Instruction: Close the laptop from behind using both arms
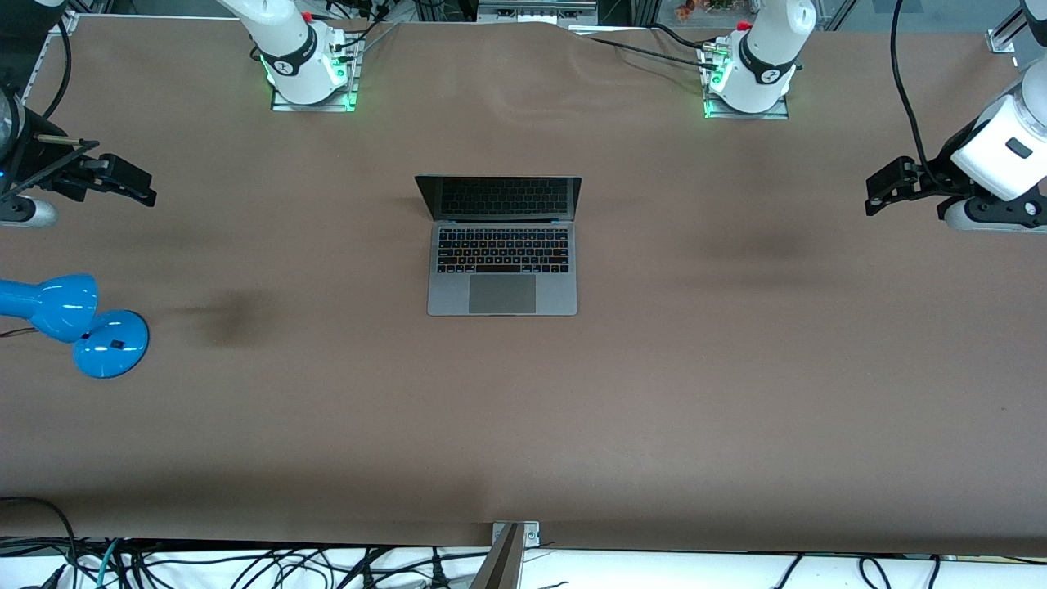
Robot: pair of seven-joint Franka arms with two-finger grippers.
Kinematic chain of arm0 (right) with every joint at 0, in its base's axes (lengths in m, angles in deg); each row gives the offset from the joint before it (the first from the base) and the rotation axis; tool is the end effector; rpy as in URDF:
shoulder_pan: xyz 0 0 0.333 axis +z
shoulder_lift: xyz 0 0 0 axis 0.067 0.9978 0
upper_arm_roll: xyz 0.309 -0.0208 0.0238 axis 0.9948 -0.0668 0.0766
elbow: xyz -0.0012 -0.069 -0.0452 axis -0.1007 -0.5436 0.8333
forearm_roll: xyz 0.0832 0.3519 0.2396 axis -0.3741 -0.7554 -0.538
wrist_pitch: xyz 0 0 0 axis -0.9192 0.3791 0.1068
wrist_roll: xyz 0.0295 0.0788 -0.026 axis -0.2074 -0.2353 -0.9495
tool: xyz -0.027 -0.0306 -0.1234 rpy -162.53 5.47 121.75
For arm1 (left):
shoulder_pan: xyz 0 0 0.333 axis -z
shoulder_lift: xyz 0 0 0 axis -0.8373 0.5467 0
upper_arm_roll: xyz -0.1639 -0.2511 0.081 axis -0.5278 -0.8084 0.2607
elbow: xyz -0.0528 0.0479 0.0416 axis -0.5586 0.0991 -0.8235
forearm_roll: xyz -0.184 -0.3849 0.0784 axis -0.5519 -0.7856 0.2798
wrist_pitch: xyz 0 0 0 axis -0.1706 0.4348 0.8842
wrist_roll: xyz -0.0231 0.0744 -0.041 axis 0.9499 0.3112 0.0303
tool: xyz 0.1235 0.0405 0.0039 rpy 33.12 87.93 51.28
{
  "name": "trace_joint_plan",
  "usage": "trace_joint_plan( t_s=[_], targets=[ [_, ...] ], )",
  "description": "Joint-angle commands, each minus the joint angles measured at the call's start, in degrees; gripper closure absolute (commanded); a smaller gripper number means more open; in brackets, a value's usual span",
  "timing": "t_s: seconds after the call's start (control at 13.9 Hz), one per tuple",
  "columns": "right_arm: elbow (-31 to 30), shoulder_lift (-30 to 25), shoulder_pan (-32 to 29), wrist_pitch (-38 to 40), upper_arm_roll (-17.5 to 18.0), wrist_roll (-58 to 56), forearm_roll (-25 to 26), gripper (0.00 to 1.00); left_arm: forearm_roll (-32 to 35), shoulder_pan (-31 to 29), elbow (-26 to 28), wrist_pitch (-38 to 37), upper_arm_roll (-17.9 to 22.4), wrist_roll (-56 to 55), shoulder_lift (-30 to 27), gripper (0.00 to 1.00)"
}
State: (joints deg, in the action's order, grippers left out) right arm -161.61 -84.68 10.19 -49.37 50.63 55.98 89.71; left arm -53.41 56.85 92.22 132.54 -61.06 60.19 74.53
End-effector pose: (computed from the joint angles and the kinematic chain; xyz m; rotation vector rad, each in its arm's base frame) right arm 0.5956 0.0008 0.5599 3.1143 -0.0890 -0.1199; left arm 0.5941 -0.0252 0.5632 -3.1317 0.0452 0.0551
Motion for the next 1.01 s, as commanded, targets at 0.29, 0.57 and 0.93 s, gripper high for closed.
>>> trace_joint_plan(
  t_s=[0.29,0.57,0.93],
  targets=[
    [0.6,0.0,-0.1,0.8,-0.1,-0.2,-0.1,0.00,-1.4,0.3,2.0,0.0,0.5,0.9,-2.3,0.00],
    [0.6,0.0,-0.1,0.8,-0.1,-0.2,-0.1,0.00,-1.4,0.4,2.4,-1.1,-0.1,0.1,-2.8,0.00],
    [0.6,0.0,-0.1,0.8,-0.1,-0.2,-0.1,0.00,-2.3,0.4,3.1,-1.9,-3.4,-1.9,-2.9,0.00]
  ],
)
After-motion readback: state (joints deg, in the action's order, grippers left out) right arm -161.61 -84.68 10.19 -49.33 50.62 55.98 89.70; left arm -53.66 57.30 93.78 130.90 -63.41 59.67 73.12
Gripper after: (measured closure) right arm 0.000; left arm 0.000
